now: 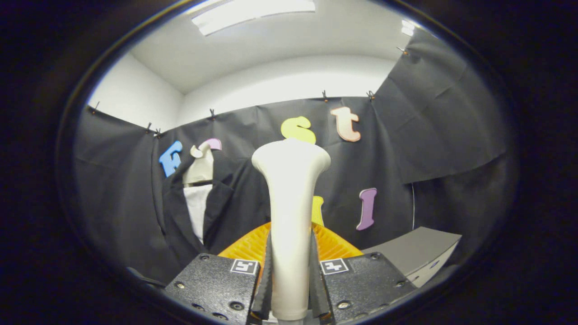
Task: Iron the clothes twice with a garment steamer, once on the left side and once on the right side.
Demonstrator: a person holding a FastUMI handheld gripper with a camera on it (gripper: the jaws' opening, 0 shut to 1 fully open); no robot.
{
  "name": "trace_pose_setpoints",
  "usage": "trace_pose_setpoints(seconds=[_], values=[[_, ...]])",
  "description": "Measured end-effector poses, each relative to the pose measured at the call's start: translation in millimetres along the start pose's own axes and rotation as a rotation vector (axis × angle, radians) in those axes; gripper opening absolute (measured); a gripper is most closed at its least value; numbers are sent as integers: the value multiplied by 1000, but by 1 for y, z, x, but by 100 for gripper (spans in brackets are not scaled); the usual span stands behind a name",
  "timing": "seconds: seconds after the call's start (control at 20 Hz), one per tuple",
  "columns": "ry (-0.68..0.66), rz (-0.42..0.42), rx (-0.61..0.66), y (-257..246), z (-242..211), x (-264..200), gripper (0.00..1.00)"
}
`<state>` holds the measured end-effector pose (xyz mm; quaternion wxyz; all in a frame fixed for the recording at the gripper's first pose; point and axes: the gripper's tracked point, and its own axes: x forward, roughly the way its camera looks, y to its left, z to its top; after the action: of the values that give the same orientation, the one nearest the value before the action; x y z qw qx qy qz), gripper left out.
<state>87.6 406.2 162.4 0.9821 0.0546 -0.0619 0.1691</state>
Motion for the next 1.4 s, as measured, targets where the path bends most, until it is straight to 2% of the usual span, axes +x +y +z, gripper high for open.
trace_pose_setpoints(seconds=[0.25, 0.4, 0.6, 0.85, 1.4], values=[[-18, 90, -57, 66, -4, 23, 37], [-48, 85, -101, 79, 0, 47, 37], [-33, 108, -149, 94, -25, 60, 37], [62, 140, -172, 93, -83, 59, 37], [197, 169, -199, 81, -166, 27, 37]])
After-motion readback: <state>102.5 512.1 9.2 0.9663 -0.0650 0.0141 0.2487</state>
